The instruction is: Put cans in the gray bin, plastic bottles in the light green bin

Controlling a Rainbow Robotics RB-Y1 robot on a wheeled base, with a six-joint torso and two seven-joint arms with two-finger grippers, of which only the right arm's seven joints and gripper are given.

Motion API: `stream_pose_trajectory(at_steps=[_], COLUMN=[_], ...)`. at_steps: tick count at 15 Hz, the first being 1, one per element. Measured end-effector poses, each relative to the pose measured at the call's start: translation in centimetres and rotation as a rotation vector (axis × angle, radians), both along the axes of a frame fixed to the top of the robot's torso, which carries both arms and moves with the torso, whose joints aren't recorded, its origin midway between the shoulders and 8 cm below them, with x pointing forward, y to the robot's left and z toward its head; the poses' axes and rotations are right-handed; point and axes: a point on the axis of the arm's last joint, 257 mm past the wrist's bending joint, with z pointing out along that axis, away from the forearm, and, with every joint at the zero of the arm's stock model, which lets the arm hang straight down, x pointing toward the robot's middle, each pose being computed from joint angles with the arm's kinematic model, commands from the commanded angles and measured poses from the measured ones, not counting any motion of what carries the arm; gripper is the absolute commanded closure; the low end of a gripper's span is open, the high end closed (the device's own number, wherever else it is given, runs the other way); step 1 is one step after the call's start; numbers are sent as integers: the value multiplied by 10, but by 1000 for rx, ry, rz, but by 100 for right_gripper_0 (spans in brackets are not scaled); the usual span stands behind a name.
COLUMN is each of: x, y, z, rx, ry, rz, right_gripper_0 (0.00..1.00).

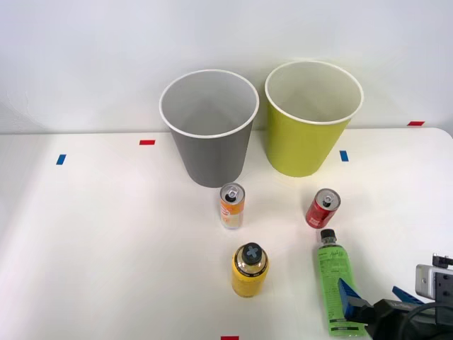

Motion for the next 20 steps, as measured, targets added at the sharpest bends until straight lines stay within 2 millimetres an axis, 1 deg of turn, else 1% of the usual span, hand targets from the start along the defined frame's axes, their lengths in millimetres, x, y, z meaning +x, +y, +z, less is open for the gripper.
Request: stream_pose_trajectory(at_steps=[1,3,6,10,12,16,20], x=[2,6,12,10,13,19,20], y=[3,3,-3,-2,3,21,24], z=[1,-3,-6,-11,-10,-7,-5], rx=[19,28,-31,-76,-94,-86,-107], ry=[1,34,81,171,205,252,305], rz=[-2,-17,-26,-47,-47,-13,4], right_gripper_0=[0,0,0,0,0,0,0])
